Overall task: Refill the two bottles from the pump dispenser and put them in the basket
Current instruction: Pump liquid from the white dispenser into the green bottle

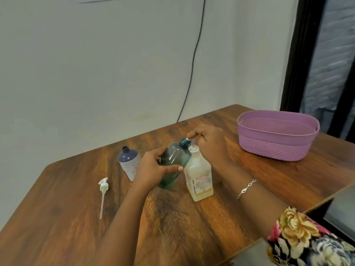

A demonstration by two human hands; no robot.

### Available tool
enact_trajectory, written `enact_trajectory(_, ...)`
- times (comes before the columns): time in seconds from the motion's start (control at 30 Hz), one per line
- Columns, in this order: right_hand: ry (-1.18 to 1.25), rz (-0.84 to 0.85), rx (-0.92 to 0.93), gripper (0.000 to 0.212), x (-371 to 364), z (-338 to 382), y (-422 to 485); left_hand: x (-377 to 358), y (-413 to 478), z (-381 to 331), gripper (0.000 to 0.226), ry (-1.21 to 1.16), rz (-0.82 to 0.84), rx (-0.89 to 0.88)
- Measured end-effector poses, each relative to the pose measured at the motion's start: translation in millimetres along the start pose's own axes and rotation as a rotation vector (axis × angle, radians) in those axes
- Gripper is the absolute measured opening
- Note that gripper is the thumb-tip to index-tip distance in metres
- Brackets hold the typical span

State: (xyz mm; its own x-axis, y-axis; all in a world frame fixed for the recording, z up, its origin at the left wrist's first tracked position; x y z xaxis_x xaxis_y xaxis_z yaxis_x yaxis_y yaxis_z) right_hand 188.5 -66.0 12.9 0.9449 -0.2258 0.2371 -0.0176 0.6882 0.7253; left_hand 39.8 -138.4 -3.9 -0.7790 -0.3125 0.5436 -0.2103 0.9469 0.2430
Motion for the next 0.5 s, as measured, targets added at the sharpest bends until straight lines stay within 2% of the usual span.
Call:
enact_trajectory(0.2,-0.045,-0.13,0.175,0.03,-10,0,-16,-1,4,14,0.07,0.023,0.047,-0.006)
enact_trajectory(0.33,-0.048,-0.116,0.16,0.027,-8,-9,-19,-7,1,24,0.083,-0.011,0.05,0.046)
enact_trajectory(0.5,-0.033,-0.043,0.101,0.028,-3,0,-2,-4,-1,18,0.083,-0.039,0.026,0.05)
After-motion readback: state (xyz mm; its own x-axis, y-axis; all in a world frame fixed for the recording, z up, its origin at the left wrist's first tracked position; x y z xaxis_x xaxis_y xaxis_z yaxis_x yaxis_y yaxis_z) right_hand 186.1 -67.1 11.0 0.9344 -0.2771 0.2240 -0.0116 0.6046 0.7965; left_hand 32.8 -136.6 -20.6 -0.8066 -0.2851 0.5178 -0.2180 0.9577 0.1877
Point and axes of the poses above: each hand's wrist, its own y-axis towards the middle knuckle, its own x-axis out of the back of the hand, z = x × y, the point moved 4 cm from there along y, towards the middle knuckle, and after that the axes turned 3 degrees about -z, right-handed, at the moved point
